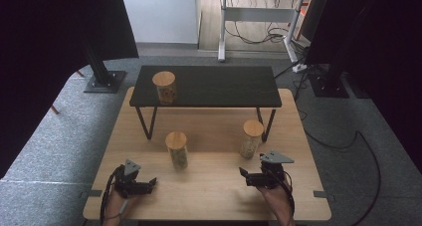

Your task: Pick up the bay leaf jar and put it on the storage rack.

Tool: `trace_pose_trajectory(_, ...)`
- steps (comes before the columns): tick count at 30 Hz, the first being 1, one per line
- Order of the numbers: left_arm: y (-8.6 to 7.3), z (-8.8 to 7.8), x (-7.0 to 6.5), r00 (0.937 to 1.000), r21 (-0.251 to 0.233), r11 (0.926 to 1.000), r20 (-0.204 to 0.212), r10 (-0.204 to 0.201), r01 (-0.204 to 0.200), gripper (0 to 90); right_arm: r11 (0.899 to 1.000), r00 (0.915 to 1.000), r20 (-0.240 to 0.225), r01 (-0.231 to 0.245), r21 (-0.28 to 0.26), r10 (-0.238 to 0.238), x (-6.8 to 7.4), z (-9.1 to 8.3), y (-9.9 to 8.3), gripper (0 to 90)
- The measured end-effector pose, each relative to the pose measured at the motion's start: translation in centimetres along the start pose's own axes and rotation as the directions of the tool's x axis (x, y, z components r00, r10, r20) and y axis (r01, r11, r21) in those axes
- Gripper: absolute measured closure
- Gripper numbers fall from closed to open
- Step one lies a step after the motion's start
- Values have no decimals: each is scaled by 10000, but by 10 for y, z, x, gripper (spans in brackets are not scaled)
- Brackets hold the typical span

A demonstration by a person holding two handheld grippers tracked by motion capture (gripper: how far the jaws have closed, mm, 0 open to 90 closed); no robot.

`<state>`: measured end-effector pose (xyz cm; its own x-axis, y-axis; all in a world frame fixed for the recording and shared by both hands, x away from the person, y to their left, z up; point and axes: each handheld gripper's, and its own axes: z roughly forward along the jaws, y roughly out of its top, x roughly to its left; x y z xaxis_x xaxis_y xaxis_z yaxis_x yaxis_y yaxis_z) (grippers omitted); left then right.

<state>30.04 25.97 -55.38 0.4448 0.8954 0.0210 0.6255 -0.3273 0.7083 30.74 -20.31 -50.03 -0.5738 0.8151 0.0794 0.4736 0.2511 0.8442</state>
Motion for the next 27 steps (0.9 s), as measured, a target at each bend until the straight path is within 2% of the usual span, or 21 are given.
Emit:
trace_pose_trajectory(8, 0, 0, 0, 10000, 23, 10000, -14, -9, 9, 2, 9995, 9988, -377, 308, -9, -308, 17, 10, 10, 33)
trace_pose_trajectory(17, 0, -1, -2, 9996, 11, 9998, -216, -188, 188, 8, 9984, 9945, -885, 566, 65, -558, 36, 24, 18, 34)
trace_pose_trajectory(27, -1, -1, -2, 9997, -35, 9999, -198, -157, 156, 30, 9987, 9900, -1318, 501, 3, -496, 46, 39, 27, 37)
